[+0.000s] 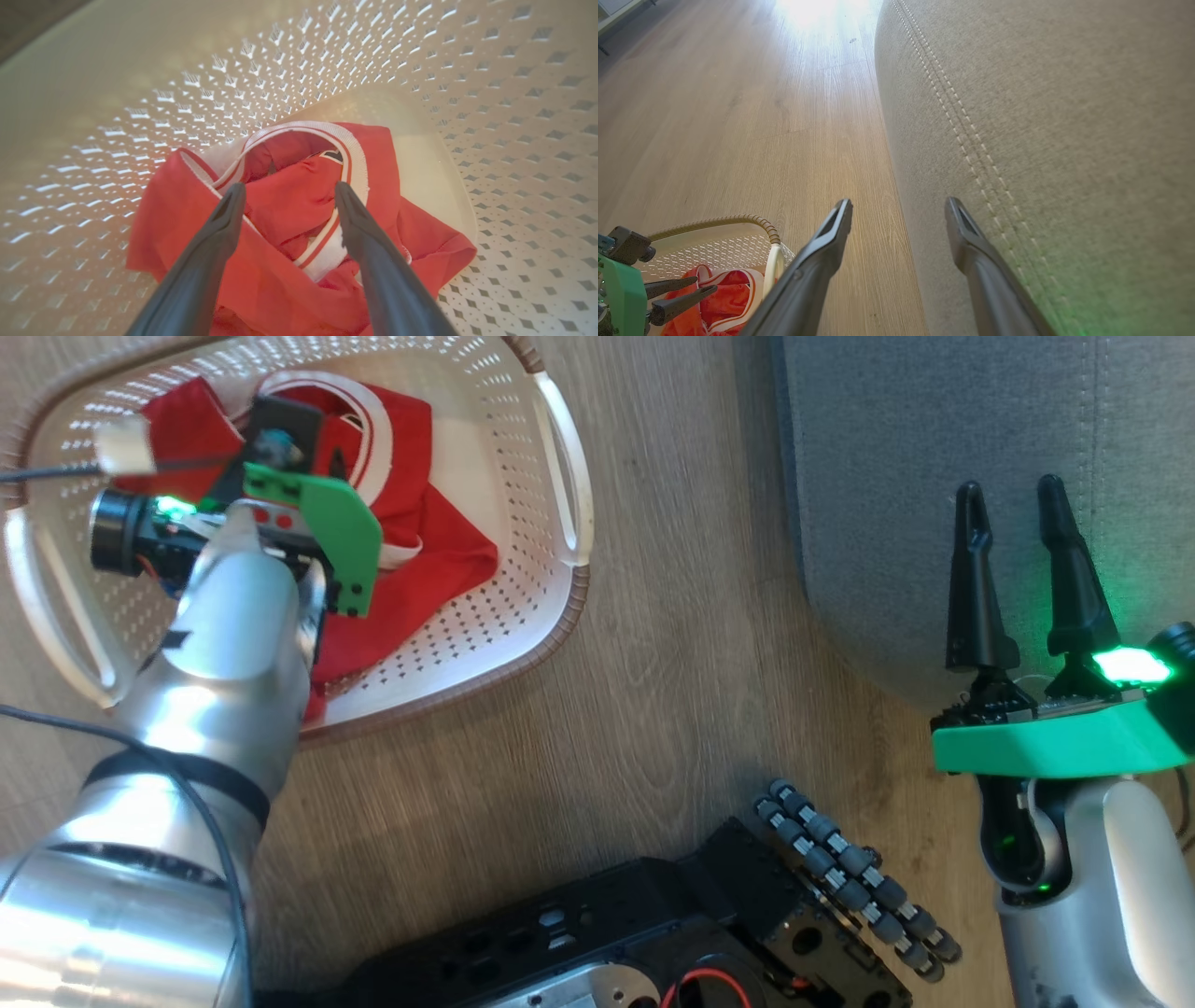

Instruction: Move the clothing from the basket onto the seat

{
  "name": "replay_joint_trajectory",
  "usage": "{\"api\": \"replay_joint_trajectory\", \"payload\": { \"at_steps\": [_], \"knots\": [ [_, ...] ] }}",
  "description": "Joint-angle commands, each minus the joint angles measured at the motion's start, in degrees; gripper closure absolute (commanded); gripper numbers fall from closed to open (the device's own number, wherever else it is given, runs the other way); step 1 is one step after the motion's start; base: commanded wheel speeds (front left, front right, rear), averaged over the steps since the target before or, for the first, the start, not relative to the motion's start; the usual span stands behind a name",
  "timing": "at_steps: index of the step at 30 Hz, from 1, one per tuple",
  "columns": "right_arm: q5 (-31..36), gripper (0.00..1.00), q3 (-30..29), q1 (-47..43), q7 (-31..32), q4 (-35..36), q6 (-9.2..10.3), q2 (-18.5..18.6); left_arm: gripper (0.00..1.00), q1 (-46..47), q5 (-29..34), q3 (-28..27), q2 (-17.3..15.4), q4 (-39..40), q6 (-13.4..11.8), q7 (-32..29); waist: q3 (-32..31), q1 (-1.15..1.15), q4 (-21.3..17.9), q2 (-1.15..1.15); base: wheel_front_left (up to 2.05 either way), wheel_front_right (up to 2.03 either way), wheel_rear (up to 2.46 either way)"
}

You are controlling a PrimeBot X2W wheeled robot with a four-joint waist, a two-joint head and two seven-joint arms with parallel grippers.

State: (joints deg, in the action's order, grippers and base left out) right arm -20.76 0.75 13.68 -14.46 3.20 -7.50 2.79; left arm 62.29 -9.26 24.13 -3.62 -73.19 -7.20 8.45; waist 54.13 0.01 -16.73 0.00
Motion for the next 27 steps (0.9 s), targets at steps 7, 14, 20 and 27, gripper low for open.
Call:
{"api": "replay_joint_trajectory", "payload": {
  "at_steps": [7,14,20,27],
  "knots": [
    [-1.07,0.0,2.91,-1.2,-0.54,1.71,0.01,0.1,0.0,2.23,-3.39,-3.59,-1.19,-0.44,-3.09,-5.95,1.68,-0.01,-0.89,0.0,0.0,0.0,0.0],
    [-2.31,0.0,4.38,-0.76,-0.54,1.3,0.01,0.1,0.0,2.72,-3.87,-3.79,-2.88,-0.64,-6.69,-8.69,2.25,-0.01,-2.36,0.0,0.0,0.0,0.0],
    [-2.76,0.0,5.39,-0.48,-0.54,1.09,0.01,0.1,0.0,2.36,-6.54,-5.84,-3.45,-0.72,-7.57,-10.3,2.56,-0.01,-3.23,0.0,0.0,0.0,0.0],
    [-2.69,0.0,6.79,-0.81,-0.54,1.28,0.01,0.1,0.0,2.22,-5.61,-4.3,-4.34,-0.75,-10.22,-15.54,2.84,-0.01,-4.08,0.0,0.0,0.0,0.0]
  ]
}}
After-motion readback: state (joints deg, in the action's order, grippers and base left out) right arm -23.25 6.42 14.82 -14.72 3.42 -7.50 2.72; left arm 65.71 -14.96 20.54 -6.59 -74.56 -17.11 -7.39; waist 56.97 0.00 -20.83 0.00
